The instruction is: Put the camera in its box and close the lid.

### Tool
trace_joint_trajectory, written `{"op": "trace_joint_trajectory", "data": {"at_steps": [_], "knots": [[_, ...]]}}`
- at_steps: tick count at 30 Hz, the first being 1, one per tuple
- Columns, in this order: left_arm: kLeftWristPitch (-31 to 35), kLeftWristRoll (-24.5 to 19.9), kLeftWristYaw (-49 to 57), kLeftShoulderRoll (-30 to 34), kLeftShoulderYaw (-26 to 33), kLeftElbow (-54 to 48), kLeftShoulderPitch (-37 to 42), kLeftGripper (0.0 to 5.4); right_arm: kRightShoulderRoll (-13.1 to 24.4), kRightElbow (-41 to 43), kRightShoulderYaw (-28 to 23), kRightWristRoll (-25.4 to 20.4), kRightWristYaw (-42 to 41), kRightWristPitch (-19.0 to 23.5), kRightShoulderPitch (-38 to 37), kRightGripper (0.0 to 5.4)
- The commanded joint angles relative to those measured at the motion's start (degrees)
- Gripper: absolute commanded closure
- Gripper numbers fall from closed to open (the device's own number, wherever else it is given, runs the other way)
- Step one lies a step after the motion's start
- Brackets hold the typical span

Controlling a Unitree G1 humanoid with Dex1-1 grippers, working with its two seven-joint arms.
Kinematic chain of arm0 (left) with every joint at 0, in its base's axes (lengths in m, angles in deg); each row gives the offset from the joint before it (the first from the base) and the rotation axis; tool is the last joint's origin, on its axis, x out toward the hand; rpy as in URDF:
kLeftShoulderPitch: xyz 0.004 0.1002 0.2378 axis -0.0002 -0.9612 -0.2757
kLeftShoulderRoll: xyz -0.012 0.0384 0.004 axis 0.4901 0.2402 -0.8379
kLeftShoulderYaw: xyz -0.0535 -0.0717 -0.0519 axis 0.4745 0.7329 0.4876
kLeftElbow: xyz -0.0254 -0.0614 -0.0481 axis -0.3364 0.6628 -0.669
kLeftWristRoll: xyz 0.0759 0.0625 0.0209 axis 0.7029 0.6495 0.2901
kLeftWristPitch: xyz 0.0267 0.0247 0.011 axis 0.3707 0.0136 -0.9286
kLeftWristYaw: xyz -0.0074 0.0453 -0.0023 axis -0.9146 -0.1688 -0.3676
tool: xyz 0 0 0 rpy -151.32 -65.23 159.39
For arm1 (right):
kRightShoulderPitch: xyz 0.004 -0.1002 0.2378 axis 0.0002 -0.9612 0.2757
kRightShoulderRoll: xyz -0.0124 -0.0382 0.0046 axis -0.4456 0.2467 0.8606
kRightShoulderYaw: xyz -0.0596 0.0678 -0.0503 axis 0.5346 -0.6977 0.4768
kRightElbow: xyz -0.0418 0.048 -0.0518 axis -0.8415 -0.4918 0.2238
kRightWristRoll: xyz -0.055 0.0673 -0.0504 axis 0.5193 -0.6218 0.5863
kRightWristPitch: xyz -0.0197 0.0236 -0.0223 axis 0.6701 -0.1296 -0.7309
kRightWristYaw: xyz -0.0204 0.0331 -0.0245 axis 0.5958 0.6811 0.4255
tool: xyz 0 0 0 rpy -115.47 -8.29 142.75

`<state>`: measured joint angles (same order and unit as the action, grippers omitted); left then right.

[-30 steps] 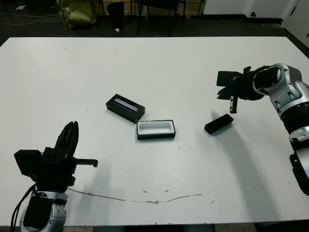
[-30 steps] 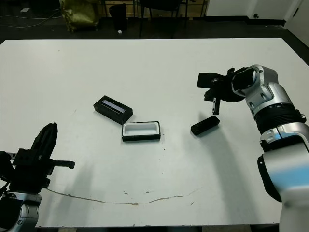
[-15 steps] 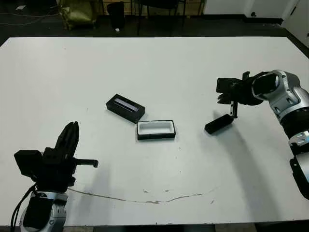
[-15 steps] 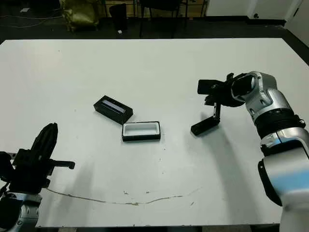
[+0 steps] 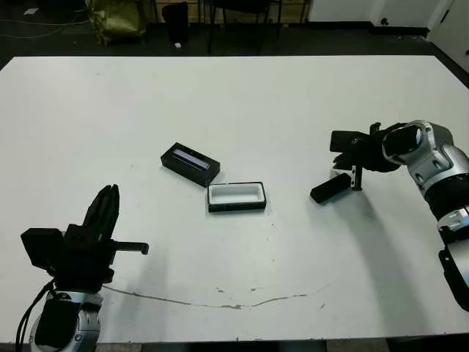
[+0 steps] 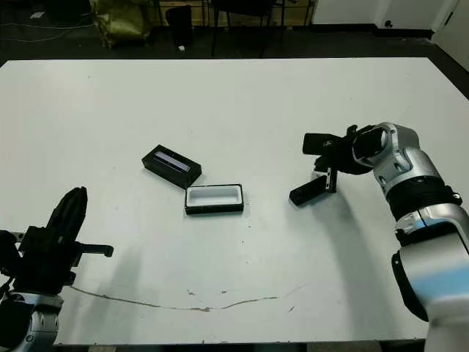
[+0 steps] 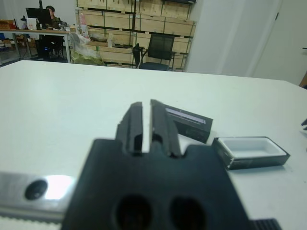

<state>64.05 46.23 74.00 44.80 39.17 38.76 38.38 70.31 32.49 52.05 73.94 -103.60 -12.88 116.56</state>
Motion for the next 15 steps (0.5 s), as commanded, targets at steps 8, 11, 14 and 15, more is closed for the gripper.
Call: {"op": "trace_joint_trajectory", "data": {"at_steps": [8,11,14,15], "knots": [[0.7,0.4,0.1,0.3,0.2,0.3,-1.2,5.38,1.8,3.7,0.0,0.3,-0.9,1.9,-3.1,5.40],[1.3,0.6,0.4,0.2,-0.1,-0.2,-1.2,5.38,2.3,4.5,-0.2,0.0,-0.9,2.0,-3.7,5.40],[0.7,0.5,0.2,0.3,-0.1,0.3,-1.2,5.38,2.7,4.9,0.0,0.2,-1.3,2.0,-3.9,5.40],[0.5,0.5,0.1,0.3,-0.1,0.4,-1.2,5.38,2.9,5.2,0.2,0.4,-1.5,1.7,-3.9,5.40]]}}
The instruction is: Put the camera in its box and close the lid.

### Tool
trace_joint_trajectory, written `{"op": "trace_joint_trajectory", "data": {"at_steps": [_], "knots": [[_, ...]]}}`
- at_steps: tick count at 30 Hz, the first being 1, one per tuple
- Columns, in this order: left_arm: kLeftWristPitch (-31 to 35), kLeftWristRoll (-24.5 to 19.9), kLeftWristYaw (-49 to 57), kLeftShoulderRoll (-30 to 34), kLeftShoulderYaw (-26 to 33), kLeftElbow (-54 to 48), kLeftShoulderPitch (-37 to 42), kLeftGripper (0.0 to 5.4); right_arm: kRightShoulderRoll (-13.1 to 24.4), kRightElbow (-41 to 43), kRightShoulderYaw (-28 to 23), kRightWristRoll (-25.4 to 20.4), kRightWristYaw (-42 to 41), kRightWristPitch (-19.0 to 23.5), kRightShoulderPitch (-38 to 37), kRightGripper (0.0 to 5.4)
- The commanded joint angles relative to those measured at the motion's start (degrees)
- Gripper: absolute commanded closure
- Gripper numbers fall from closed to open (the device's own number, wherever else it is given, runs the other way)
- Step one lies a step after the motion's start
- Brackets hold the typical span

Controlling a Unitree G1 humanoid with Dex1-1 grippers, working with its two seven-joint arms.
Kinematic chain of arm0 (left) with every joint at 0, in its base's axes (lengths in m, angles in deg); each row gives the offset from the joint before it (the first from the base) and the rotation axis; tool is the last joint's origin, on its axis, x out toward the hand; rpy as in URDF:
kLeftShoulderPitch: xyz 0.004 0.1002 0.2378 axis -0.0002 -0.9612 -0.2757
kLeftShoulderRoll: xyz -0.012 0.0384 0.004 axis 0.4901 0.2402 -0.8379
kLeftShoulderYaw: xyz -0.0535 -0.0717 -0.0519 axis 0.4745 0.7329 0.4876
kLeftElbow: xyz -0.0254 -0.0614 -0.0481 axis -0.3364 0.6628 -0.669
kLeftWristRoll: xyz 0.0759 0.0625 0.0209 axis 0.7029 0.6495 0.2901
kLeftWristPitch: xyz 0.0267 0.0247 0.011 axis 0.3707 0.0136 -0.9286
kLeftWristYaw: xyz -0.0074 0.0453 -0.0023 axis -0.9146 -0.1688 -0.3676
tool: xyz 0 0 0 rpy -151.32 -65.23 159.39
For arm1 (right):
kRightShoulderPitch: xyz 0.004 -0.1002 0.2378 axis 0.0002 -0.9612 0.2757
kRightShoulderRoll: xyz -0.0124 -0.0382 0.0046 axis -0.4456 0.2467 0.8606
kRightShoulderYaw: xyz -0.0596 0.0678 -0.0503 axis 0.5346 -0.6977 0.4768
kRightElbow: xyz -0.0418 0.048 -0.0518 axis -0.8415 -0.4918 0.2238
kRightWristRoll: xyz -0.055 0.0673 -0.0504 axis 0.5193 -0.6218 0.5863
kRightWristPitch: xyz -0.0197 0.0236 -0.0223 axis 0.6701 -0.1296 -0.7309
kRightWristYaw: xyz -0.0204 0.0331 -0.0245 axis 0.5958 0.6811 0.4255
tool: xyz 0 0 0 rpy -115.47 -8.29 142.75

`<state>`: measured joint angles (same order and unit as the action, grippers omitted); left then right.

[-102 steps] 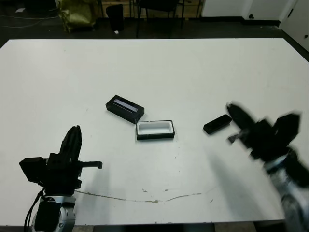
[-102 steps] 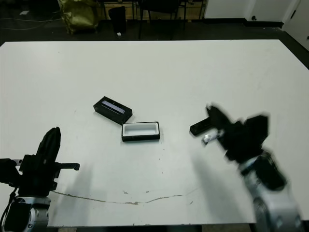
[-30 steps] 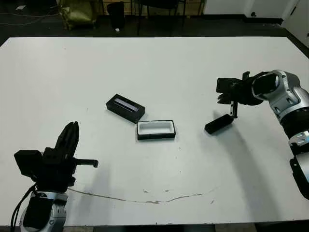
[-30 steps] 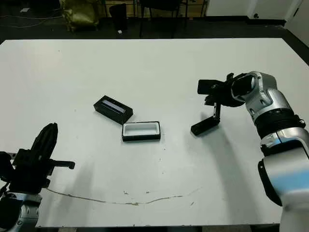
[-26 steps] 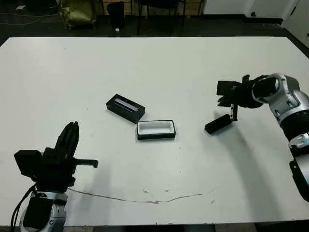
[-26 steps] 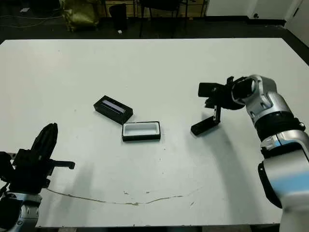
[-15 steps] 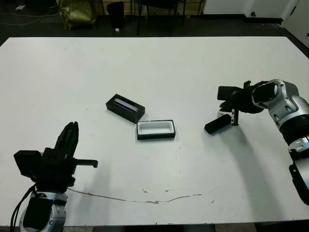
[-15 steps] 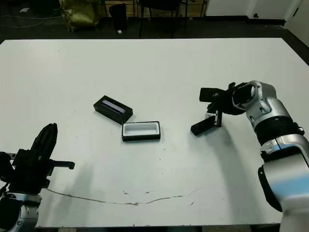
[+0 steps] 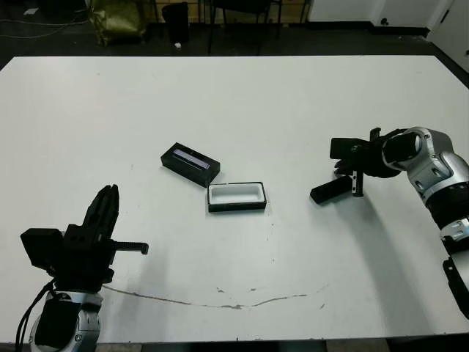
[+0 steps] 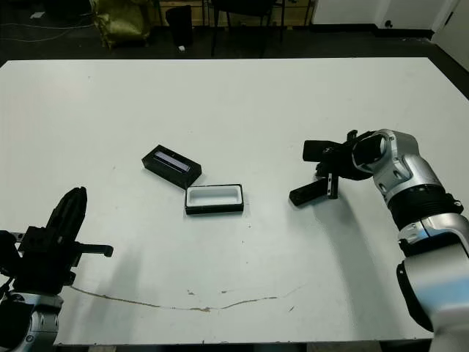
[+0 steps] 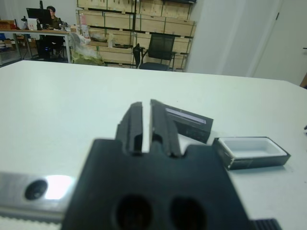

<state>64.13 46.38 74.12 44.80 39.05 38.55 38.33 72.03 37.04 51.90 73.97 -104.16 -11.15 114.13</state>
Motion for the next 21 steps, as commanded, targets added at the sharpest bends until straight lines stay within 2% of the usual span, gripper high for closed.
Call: {"op": "trace_joint_trajectory", "data": {"at_steps": [1,11,21], "knots": [[0.2,0.7,0.1,0.2,0.0,0.7,-1.2,5.38,1.3,0.8,0.5,0.5,-1.1,-0.2,-1.4,5.40],[0.2,0.6,0.4,0.0,-0.4,0.7,-1.3,5.38,3.4,3.3,0.1,0.1,-2.5,-0.6,-2.8,5.40],[0.7,0.9,1.1,-0.3,-0.7,0.5,-1.1,5.38,4.6,8.5,-1.8,-1.2,-4.1,4.1,-6.1,5.40]]}}
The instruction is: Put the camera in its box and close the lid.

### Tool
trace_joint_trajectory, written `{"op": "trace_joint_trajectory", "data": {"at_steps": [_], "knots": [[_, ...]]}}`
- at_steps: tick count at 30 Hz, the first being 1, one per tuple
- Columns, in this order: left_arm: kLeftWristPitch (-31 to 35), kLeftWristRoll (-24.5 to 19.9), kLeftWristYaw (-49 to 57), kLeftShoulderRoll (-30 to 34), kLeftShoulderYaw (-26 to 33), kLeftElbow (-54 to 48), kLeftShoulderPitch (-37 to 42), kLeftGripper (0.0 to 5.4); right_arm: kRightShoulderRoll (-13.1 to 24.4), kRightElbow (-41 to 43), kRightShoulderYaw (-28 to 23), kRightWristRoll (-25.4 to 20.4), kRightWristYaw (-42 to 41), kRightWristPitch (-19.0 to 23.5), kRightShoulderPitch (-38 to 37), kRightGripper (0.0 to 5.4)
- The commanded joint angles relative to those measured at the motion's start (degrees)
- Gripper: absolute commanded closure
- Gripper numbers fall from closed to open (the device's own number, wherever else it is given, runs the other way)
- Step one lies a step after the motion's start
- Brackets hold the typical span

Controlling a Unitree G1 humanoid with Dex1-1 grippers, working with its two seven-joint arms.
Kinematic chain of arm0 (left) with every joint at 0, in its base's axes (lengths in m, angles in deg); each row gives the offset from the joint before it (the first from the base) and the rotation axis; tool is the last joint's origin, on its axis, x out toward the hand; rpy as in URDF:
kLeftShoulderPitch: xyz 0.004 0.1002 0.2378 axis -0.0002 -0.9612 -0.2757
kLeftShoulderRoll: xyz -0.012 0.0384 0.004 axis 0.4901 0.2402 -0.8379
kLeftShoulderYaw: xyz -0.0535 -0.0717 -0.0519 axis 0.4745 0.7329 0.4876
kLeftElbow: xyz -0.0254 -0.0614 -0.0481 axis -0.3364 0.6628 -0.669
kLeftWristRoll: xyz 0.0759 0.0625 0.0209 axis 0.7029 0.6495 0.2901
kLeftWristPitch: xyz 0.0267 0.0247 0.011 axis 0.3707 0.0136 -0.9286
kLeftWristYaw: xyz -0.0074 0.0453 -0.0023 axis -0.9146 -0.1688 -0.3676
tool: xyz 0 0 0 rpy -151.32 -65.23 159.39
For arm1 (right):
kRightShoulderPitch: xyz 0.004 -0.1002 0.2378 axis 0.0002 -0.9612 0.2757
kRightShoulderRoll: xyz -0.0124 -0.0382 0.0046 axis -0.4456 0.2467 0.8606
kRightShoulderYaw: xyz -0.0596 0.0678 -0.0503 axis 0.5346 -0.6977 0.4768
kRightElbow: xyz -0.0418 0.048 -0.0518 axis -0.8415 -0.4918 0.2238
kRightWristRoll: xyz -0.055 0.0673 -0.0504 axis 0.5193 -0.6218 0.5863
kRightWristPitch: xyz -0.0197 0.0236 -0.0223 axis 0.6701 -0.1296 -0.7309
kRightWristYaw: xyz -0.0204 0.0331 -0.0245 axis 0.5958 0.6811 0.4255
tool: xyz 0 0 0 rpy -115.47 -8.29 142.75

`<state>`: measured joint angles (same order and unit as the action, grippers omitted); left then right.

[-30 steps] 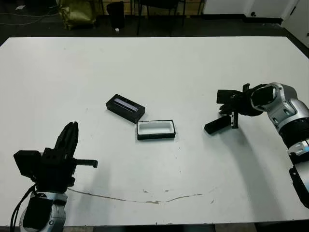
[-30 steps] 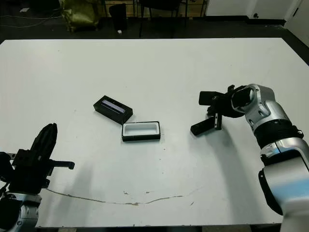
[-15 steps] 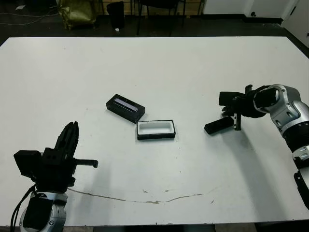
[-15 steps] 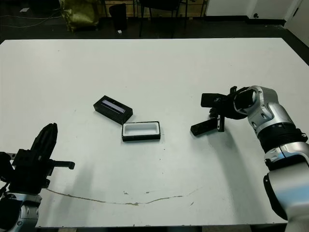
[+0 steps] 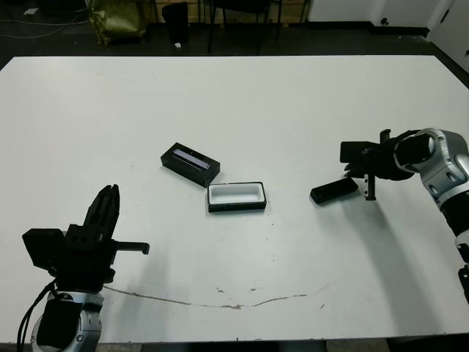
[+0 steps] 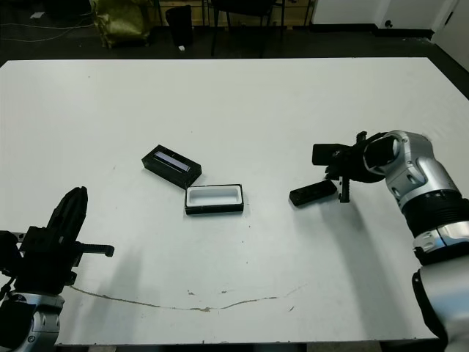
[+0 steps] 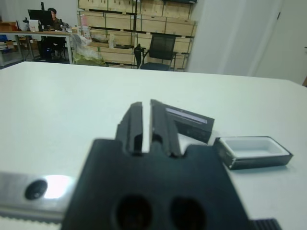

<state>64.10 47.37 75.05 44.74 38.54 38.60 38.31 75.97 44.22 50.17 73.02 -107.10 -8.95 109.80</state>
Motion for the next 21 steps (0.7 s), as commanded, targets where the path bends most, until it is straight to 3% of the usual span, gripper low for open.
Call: {"op": "trace_joint_trajectory", "data": {"at_steps": [1,6,21], "knots": [[1.1,0.0,0.4,-0.3,-0.3,0.2,-1.1,5.38,0.8,1.9,0.1,-0.2,-1.5,2.0,-2.1,5.40],[1.1,0.6,0.6,-0.1,-0.5,-0.2,-1.3,5.38,1.3,4.4,0.3,-0.5,-2.2,0.9,-3.9,5.40],[1.3,0.1,0.7,-0.3,-0.5,-0.2,-1.3,5.38,3.5,8.0,0.0,-2.4,-7.3,2.9,-6.3,5.40]]}}
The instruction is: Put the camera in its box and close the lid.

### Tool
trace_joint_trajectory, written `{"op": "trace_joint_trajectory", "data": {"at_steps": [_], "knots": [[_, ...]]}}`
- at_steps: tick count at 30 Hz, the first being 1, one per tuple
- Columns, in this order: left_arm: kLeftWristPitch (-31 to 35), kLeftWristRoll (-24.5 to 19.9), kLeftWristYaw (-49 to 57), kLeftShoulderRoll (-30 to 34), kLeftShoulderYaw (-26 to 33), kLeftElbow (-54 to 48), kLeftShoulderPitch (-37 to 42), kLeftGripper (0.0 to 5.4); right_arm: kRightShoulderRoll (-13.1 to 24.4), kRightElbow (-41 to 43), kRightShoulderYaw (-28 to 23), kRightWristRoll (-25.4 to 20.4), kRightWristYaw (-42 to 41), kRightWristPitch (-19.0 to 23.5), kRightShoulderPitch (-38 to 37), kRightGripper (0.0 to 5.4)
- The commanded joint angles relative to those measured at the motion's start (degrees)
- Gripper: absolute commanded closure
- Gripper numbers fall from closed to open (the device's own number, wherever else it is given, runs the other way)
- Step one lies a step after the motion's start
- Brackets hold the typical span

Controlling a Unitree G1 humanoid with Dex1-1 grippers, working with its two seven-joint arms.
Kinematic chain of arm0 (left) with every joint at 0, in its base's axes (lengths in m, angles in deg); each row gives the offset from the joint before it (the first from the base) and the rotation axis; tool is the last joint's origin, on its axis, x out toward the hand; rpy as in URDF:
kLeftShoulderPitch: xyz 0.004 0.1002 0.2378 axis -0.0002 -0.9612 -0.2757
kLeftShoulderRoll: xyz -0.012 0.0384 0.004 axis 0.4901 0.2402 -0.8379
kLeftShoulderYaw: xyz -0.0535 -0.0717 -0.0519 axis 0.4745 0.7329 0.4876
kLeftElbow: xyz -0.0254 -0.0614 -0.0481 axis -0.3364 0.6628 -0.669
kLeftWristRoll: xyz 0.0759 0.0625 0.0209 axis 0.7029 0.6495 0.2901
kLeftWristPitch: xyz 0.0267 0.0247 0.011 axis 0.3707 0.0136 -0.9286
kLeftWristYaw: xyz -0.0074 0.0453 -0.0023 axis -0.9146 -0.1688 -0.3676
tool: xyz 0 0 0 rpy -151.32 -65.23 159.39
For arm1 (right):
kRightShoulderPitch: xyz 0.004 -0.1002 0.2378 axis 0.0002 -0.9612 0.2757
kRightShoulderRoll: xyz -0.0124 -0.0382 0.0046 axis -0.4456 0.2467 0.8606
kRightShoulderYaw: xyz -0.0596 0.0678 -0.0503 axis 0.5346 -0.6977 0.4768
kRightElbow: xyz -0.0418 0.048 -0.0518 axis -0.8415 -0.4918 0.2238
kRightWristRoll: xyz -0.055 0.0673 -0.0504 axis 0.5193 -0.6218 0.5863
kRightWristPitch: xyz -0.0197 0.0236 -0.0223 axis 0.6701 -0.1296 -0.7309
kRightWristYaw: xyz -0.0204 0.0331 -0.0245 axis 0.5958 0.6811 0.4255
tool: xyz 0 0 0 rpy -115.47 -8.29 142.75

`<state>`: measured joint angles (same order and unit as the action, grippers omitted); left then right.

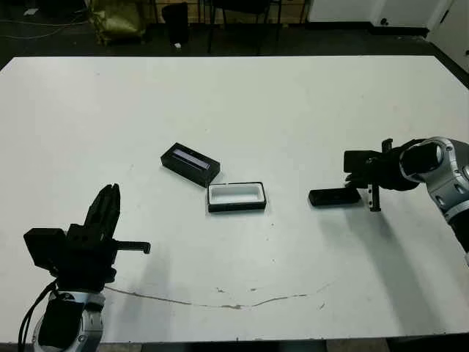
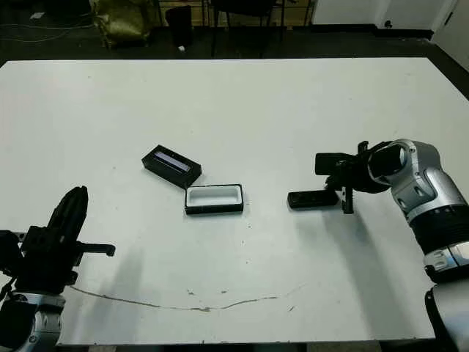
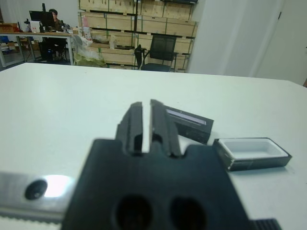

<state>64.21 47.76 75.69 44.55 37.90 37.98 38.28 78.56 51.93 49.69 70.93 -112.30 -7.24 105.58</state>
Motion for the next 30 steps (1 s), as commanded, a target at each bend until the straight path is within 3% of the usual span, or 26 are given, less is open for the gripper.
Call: {"op": "trace_joint_trajectory", "data": {"at_steps": [1,15,23,30], "knots": [[1.1,-0.3,0.1,-0.1,0.2,0.5,-1.3,5.38,1.1,0.6,0.6,-0.5,-2.7,1.5,-2.2,5.40],[1.9,-0.2,0.5,-0.2,0.1,0.4,-0.9,5.38,4.6,7.2,-1.6,-5.8,-8.1,3.9,-6.5,5.40],[1.7,-0.7,0.1,-0.2,0.1,0.7,-0.6,5.38,6.7,12.2,-2.3,-6.4,-8.5,7.5,-8.4,5.40],[1.9,-0.5,0.3,-0.3,0.0,0.6,-0.7,5.38,8.2,14.5,-2.6,-6.9,-8.6,7.1,-10.0,5.40]]}}
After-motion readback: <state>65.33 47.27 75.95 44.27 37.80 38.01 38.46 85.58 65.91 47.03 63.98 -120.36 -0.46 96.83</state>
